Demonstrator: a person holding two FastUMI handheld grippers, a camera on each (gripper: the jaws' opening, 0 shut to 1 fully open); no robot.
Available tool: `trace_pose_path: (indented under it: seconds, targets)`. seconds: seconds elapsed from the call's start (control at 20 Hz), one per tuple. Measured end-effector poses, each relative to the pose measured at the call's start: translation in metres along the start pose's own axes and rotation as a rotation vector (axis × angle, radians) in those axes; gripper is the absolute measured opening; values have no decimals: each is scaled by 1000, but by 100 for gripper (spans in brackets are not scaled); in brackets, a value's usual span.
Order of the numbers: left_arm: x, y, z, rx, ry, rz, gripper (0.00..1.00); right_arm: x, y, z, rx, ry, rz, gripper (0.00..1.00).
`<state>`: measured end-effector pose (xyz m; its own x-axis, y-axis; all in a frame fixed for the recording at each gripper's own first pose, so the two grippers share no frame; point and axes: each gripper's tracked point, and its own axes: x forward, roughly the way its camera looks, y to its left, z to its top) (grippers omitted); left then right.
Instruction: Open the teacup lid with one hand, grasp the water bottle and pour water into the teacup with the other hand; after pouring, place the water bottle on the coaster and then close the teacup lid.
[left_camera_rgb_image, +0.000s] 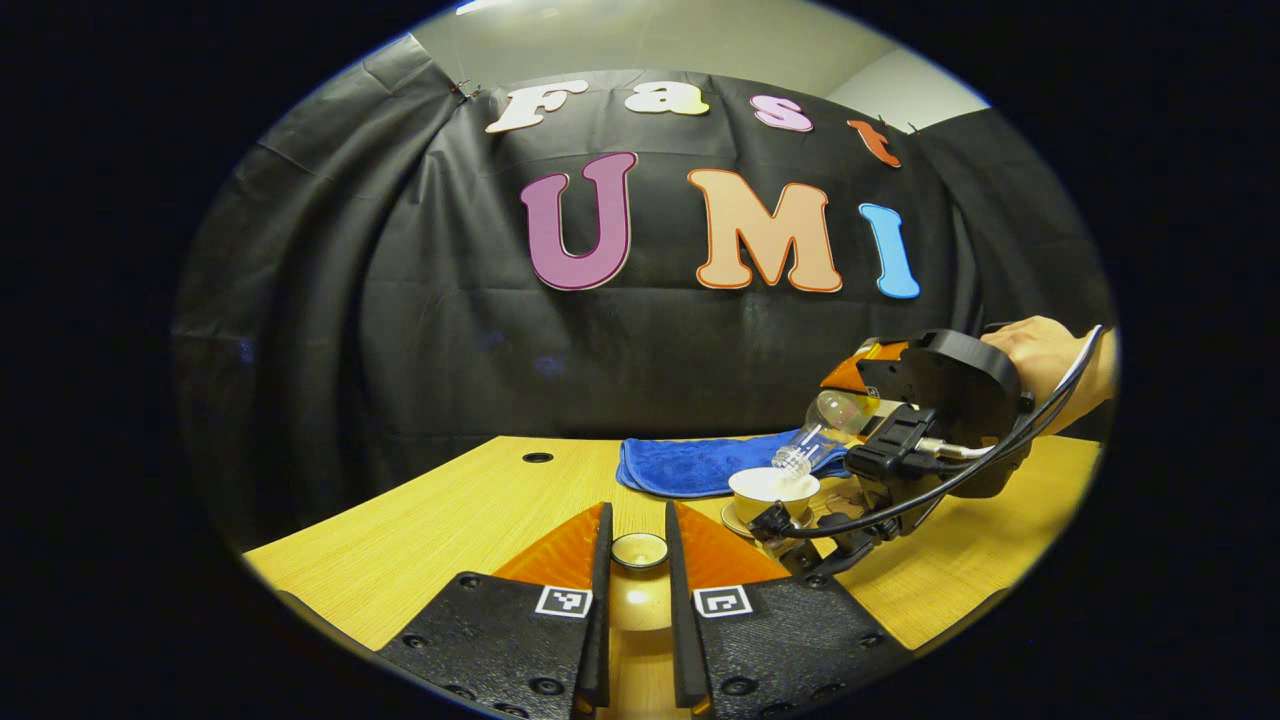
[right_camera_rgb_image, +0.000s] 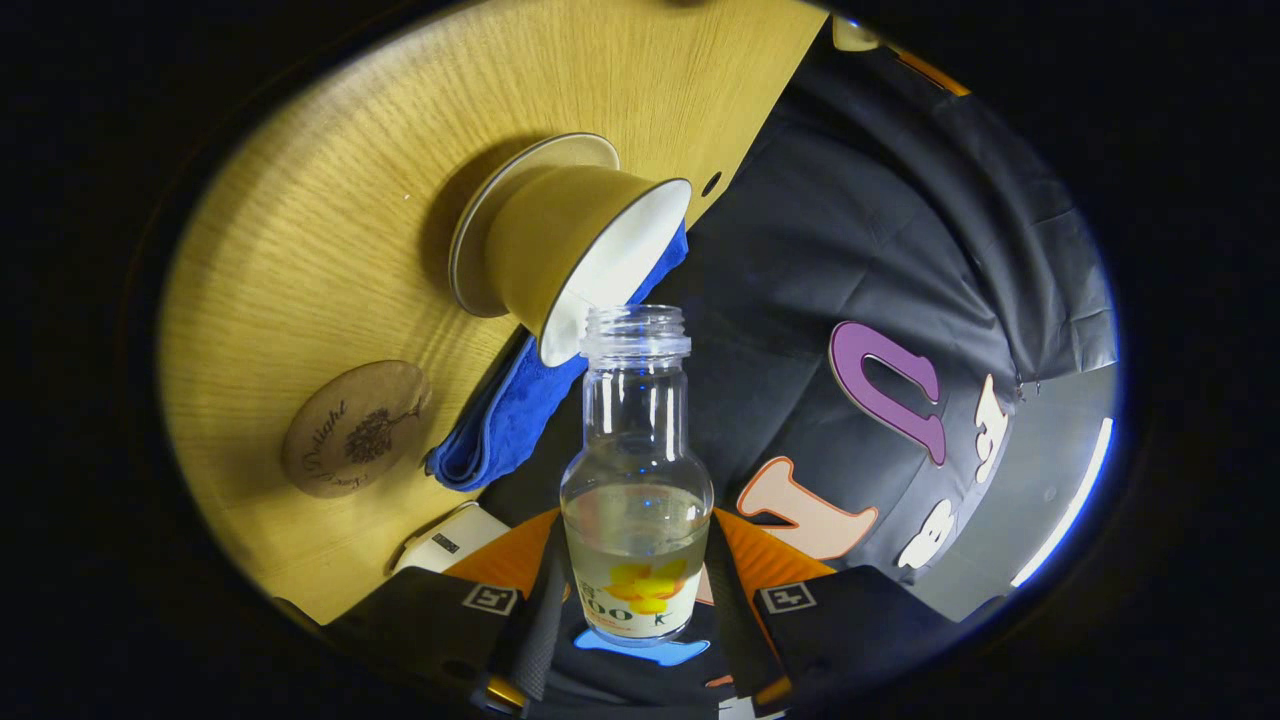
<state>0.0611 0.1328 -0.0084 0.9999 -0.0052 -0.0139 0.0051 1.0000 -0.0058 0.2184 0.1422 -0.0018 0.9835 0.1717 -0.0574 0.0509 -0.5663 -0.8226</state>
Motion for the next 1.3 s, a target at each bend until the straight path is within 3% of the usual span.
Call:
trace_pose_path:
  seconds: [0.2,0.3,0.75,1.0,1.1,1.3]
  targets:
    - [0,5,0,3,-1,14,22,-1,12,-2,137,0,52,71]
    - [1,10,0,5,-2,37,22,-1,17,-5,264,0,89,73]
    - [1,8,0,2,1,35,22,-27,32,-31,1167,-38,231,72]
    - [4,3,0,0,1,18,22,-49,52,-58,1794,-29,268,72]
    - [7,1,-1,-1,3,10,22,-54,62,-75,1943,-12,257,73]
    - [15,-5,-2,-3,4,15,22,-66,96,-98,2089,6,224,73]
